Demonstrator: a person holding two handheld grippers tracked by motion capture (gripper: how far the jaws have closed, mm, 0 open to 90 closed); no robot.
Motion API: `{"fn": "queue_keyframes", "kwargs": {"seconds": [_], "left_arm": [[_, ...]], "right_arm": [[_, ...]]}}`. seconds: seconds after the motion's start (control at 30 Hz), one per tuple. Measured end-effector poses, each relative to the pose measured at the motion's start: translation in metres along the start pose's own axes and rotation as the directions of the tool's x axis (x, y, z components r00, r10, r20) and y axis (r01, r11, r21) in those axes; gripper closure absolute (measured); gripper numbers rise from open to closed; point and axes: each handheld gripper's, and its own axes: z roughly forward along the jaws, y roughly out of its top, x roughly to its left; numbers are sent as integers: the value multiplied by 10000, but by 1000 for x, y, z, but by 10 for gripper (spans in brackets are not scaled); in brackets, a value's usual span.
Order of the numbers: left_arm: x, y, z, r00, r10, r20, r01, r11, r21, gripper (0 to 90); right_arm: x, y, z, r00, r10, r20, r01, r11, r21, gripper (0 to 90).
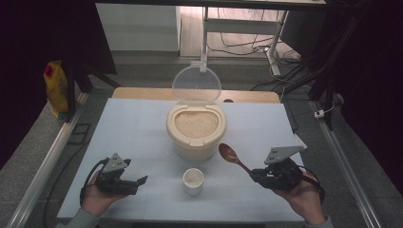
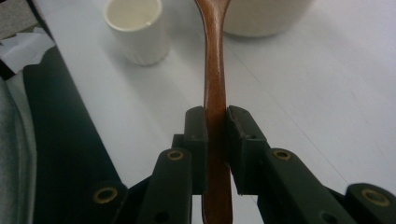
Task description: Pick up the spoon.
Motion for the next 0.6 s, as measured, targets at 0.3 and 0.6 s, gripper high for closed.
{"fn": "queue_keyframes", "kwargs": {"seconds": [0.3, 0.6], "left_arm": [[-2, 2, 0, 10000, 36, 78, -36, 10000, -10, 125], [-6, 5, -1, 9998, 92, 164, -93, 9999, 41, 126]], "right_arm": [[14, 12, 15, 9981, -541, -303, 551, 9979, 341, 781], [24, 24, 29, 9919, -1090, -648, 1124, 9924, 510, 781]]}}
